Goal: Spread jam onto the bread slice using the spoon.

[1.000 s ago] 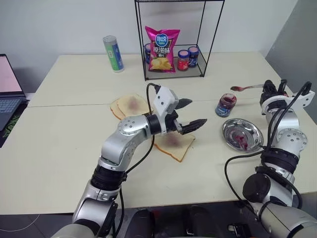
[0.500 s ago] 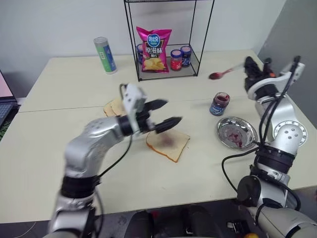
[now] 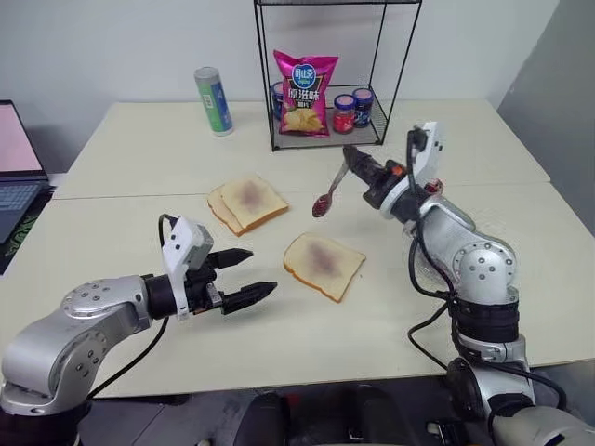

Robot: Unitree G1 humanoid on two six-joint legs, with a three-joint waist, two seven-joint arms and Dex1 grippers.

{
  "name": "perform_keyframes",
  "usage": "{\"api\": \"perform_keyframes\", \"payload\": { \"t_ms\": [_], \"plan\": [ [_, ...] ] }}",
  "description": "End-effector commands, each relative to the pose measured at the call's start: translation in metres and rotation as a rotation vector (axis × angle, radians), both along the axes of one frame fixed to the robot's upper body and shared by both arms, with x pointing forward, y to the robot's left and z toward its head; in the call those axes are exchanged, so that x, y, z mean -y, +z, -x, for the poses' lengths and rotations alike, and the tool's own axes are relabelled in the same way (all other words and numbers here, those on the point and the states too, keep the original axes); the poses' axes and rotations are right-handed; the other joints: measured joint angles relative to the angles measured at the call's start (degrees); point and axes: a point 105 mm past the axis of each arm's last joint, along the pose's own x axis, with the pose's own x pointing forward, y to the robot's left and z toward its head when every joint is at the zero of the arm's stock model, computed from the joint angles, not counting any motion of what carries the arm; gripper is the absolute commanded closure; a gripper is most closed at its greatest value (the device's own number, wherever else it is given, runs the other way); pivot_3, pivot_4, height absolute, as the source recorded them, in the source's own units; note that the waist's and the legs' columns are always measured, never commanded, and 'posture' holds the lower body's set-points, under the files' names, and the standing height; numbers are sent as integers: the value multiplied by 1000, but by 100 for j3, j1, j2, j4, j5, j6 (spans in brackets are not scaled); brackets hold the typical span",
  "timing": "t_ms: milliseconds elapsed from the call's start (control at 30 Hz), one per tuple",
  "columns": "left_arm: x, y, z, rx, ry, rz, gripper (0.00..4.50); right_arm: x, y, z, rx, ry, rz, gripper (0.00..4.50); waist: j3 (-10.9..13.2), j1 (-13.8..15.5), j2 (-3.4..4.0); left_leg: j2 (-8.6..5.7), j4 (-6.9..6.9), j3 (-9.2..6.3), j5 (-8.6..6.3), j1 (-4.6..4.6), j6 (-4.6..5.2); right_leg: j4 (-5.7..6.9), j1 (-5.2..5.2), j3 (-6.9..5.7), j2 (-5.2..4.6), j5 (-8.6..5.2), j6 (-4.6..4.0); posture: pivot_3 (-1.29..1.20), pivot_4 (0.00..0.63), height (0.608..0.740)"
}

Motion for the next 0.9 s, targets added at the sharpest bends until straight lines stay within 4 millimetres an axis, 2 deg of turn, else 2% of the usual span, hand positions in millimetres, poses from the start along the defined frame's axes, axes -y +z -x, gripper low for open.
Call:
{"api": "perform_keyframes", "payload": {
  "t_ms": [33,400,900],
  "plan": [
    [1,11,4,67,6,-9,0,-10,4,13,116,54,82,4465,0,-4,0,0,0,0,0,1,0,-1,1,0,0,0,0,0,150,740],
    [10,10,9,38,-60,-13,0,-30,-18,30,258,142,319,4465,0,-18,-2,0,0,0,0,0,-1,-2,1,1,1,0,0,0,150,740],
    [14,12,6,33,-72,-5,0,-34,-24,32,315,164,399,4465,2,-17,-5,0,1,-1,0,1,-2,-2,1,0,1,0,0,0,150,740]
  ]
}}
